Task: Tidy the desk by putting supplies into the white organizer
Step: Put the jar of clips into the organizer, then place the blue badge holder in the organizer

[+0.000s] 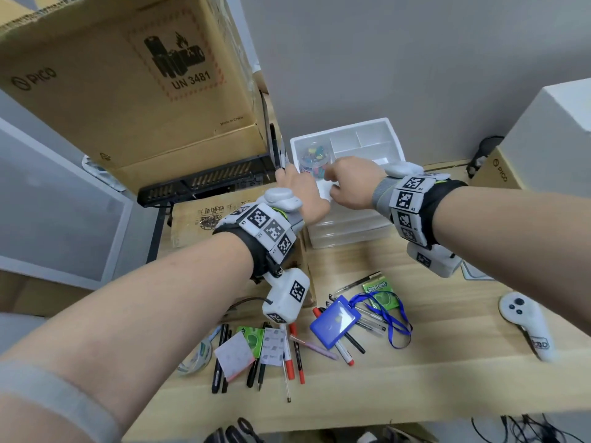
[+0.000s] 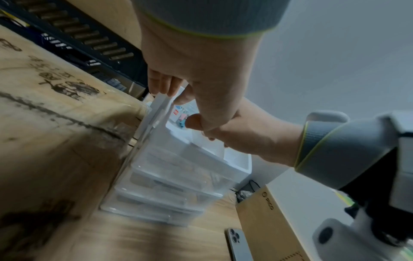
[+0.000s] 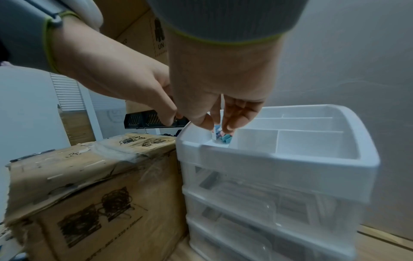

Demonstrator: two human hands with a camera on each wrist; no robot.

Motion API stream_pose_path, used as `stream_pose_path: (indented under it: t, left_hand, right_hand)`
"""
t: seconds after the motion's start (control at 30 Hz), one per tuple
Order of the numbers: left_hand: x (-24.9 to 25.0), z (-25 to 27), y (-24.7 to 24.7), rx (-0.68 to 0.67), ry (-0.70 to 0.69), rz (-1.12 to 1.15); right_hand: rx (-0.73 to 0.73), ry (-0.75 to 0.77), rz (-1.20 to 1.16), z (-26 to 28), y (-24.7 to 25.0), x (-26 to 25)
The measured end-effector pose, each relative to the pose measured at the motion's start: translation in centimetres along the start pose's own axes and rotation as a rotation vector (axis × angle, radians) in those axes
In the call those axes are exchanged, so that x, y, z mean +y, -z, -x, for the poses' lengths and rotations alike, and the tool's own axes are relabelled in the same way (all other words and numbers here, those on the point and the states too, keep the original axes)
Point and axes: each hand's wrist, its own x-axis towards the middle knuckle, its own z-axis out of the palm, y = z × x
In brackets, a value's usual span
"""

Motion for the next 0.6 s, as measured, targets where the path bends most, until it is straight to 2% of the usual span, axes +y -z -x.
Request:
stream_pose_path:
  t: [0.13,0.23,0.37,0.5,0.6]
  left_hand:
    - [1.3,3.4,-0.9,0.056,-0.265,-0.08]
    - [2.2,5.5,-1.9,0.045,-0.415,-0.169]
    - [2.9,7.5,-3.9,-0.165,-0.46,-0.136]
    - [3.5,9.4,-7.2,-0.434,-0.506,-0.169]
    - [3.4,10.3,-9.8,-0.566,-0.471,-0.185]
  right_hand:
    - [0.051,0.032,-0.128,2.9,-0.2,0.7]
    - [-0.019,0.024,-0.165,5.1,-0.9,1.7]
    - [-0.161,-0.079,-0.167,7.6,-3.7,4.2]
    - [-0.463,-0.142,-0.111,9.9,-9.7,5.6]
    - [-0.519,-0.124,-0.083,11.4,-13.9,5.3]
